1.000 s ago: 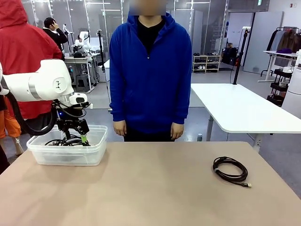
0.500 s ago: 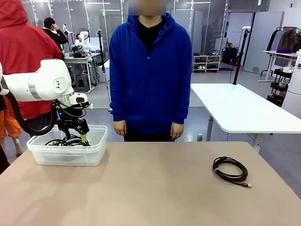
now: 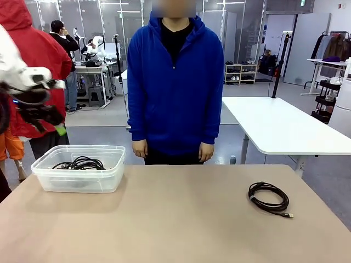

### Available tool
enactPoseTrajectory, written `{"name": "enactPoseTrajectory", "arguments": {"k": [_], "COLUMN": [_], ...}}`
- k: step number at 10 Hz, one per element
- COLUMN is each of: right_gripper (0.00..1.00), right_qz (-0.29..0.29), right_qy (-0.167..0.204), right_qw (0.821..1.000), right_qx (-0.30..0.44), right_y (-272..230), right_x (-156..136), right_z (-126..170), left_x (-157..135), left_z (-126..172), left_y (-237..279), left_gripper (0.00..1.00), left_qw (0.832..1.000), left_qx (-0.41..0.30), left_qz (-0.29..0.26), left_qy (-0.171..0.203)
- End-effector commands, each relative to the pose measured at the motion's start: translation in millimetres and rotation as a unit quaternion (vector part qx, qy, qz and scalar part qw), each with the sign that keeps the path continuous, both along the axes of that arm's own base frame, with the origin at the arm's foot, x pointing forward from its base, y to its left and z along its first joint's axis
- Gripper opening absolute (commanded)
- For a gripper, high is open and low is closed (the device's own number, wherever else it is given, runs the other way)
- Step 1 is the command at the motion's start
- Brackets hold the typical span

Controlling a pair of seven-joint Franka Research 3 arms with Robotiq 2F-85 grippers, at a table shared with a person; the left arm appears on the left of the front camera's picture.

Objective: Organize and store the cables.
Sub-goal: Place the USB Extension Cable into the Organizing box.

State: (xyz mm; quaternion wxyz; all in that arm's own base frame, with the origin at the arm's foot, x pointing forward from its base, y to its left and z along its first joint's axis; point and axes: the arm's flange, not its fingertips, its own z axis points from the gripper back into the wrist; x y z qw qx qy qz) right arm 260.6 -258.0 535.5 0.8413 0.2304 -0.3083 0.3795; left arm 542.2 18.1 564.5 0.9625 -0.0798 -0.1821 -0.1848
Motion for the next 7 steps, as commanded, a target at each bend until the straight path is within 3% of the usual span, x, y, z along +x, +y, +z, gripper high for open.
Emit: {"name": "enactPoseTrajectory", "arguments": {"k": [1,4,6,7], "right_gripper": [1.0,1.0,1.0,1.0], "right_qz": [-0.001,-0.001,-0.001,-0.001], "right_qy": [0.0,0.0,0.0,0.0], "right_qw": [1.0,1.0,1.0,1.0], "right_qx": [0.002,0.002,0.002,0.002], "right_y": [2,2,2,2], "right_x": [0,0,0,0], "right_z": [2,2,2,2], "left_x": [-55,-98,-123,-135], "left_z": [-35,-65,-74,-72], "left_y": [25,94,118,127], "left_gripper": [1.0,1.0,1.0,1.0], "left_qw": [0.996,0.974,0.96,0.959], "left_qx": [-0.045,-0.17,-0.246,-0.255], "left_qz": [0.001,0.072,-0.001,-0.042], "left_qy": [-0.077,-0.129,-0.132,-0.114]}}
